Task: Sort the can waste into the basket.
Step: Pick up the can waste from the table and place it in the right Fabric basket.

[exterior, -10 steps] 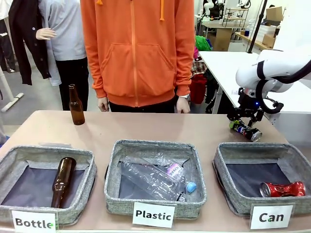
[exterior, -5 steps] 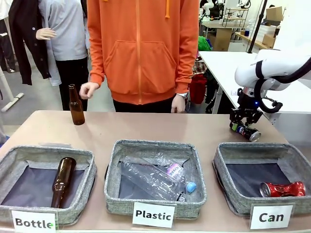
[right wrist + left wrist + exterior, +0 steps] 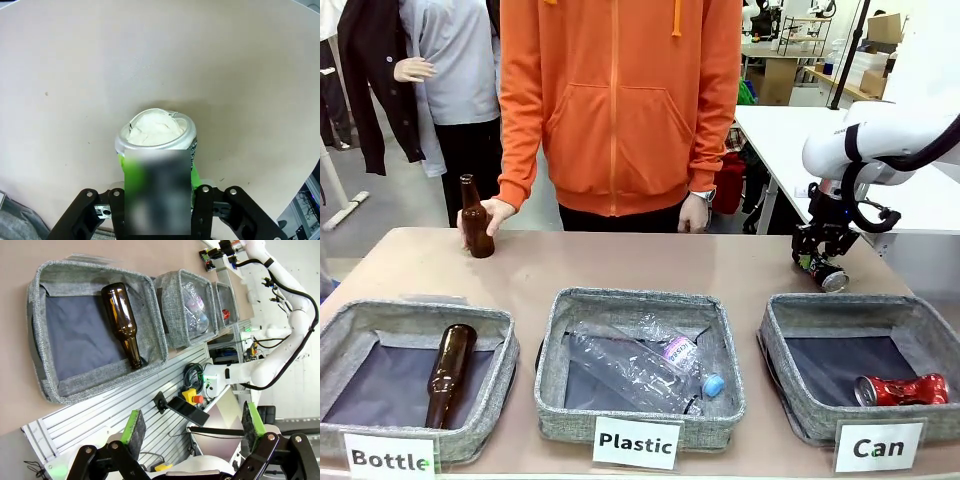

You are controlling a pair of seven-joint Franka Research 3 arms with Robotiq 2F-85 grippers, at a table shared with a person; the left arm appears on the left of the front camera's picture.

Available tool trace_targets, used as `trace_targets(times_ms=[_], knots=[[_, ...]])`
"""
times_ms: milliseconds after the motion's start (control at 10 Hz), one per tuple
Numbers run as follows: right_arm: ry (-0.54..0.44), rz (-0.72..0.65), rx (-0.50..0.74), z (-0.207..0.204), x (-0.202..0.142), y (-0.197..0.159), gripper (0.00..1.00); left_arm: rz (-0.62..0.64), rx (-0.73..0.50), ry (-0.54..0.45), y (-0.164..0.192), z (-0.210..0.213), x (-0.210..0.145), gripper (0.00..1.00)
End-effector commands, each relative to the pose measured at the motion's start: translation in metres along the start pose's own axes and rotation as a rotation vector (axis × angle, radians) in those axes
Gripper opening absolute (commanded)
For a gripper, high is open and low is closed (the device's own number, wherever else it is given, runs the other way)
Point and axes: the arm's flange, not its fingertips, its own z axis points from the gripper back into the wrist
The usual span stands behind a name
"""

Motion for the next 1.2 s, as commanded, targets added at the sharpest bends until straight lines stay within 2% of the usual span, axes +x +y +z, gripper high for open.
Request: trace_targets(times_ms=[0,100,200,300,500,700,900,1100], knots=[[-0.020,-0.019,-0.004,0.020,0.000,0.002,0.00,0.011,-0.013,-0.005,-0.002,0.001,0.000,1.00],[-0.064,0.024,0.013,0.044,-0.018,0.002,0.00,0.011,-0.013,-0.005,-0.002,0.001,0.000,1.00],[-0.064,0.132,0.043,0.079,-0.050,0.004,0.00,0.011,-0.013,-0.005,-0.002,0.001,0.000,1.00],[-0.056,0.284,0.015,0.103,-0.083,0.010,0.00,0.011,-0.013,-0.005,-0.002,0.001,0.000,1.00],[-0.028,0.577,0.075,0.130,-0.149,0.020,0.00,0.011,-0.013,-0.005,-0.002,0.001,0.000,1.00],[0.063,0.819,0.108,0.127,-0.205,0.036,0.00,0.011,-0.013,-0.005,-0.002,0.001,0.000,1.00],[0.116,0.939,0.044,0.116,-0.241,0.050,0.00,0.011,-0.013,-0.005,-0.002,0.001,0.000,1.00],[0.098,1.020,-0.039,0.110,-0.261,0.056,0.00,0.011,-0.013,-0.005,-0.002,0.001,0.000,1.00]])
